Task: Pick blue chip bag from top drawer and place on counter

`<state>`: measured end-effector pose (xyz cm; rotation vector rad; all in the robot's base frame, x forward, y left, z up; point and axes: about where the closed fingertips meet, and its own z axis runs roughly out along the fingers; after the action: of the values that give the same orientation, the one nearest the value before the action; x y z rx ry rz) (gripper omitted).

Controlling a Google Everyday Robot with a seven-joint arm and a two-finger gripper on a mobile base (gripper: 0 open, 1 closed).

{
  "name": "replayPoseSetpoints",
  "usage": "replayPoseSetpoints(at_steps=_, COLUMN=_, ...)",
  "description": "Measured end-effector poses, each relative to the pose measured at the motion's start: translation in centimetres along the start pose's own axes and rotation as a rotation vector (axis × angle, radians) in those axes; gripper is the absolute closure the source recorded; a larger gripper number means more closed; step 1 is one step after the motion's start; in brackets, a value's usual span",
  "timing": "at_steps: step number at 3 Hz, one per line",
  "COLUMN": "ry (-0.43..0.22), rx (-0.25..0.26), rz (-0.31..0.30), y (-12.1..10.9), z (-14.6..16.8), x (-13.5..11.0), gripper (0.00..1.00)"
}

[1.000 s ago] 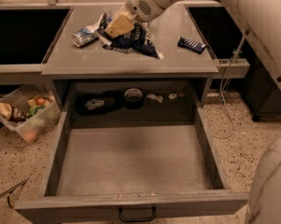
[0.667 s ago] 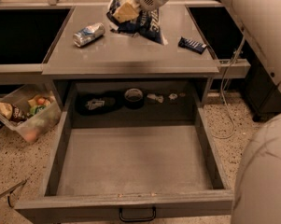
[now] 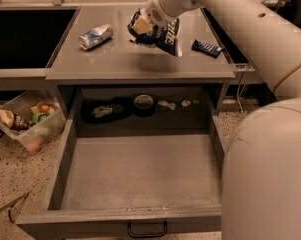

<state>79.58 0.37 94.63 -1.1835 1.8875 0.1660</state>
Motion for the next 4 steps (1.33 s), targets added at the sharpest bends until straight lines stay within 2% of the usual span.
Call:
replayPoseSetpoints(at_steps=1, ry=0.024, rx=-0.057, rz=0.046, y=1.6, z=4.1, x=2.8, gripper=1.00)
replayPoseSetpoints(at_steps=2, ry=0.023, rx=-0.125, rz=0.075, y=3.1, z=5.7, x=4.3, gripper=0.99)
replayPoseSetpoints(at_steps=4, ry=0.023, rx=-0.125, rz=0.075, y=3.1, z=5.7, x=4.3, gripper=0.56)
